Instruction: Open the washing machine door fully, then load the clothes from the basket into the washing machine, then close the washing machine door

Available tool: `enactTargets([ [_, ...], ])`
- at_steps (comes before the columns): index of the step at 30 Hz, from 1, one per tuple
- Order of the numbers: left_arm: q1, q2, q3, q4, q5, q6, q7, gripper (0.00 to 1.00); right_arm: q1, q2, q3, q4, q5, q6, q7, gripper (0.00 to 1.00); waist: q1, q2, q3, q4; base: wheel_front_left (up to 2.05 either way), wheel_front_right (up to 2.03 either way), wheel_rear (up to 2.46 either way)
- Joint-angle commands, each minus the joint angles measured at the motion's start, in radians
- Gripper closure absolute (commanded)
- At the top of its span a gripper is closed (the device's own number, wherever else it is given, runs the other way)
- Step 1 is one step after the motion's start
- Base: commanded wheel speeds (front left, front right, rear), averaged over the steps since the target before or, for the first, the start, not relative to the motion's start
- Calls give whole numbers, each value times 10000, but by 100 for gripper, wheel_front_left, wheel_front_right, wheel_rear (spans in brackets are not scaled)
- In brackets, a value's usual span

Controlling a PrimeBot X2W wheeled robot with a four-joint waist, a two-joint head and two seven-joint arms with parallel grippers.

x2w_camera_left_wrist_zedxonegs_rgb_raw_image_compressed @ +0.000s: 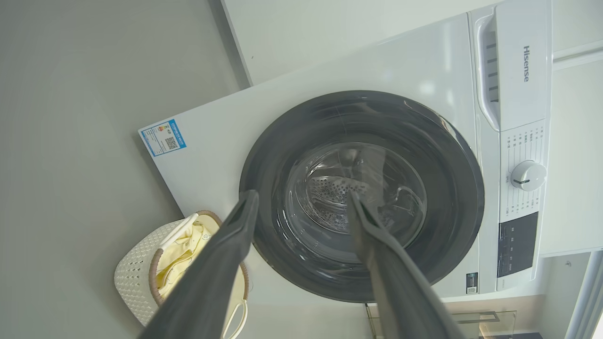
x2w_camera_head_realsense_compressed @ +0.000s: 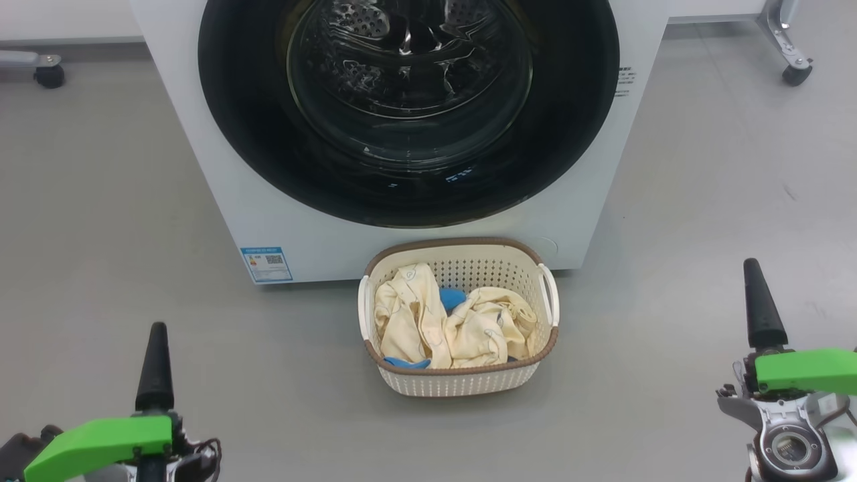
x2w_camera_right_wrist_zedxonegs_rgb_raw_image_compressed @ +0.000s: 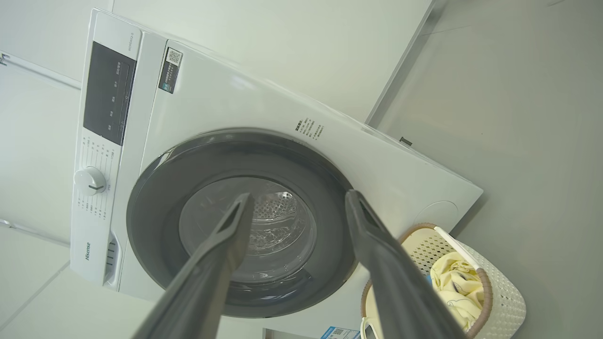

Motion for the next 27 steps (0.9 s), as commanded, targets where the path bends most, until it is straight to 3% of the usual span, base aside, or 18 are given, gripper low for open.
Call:
enactTargets([
  [1, -592, 145, 193, -478, 256, -40, -115, 0, -623, -196, 100, -480, -306, -16, -123, 0, -1, 0, 4, 6, 0, 0, 0],
  [27, -673, 181, -552, -1034, 5141, -57, -879, 0, -1004, -247, 590, -725, -4773, -22, -890, 0, -1, 0, 34, 63, 0, 0, 0],
])
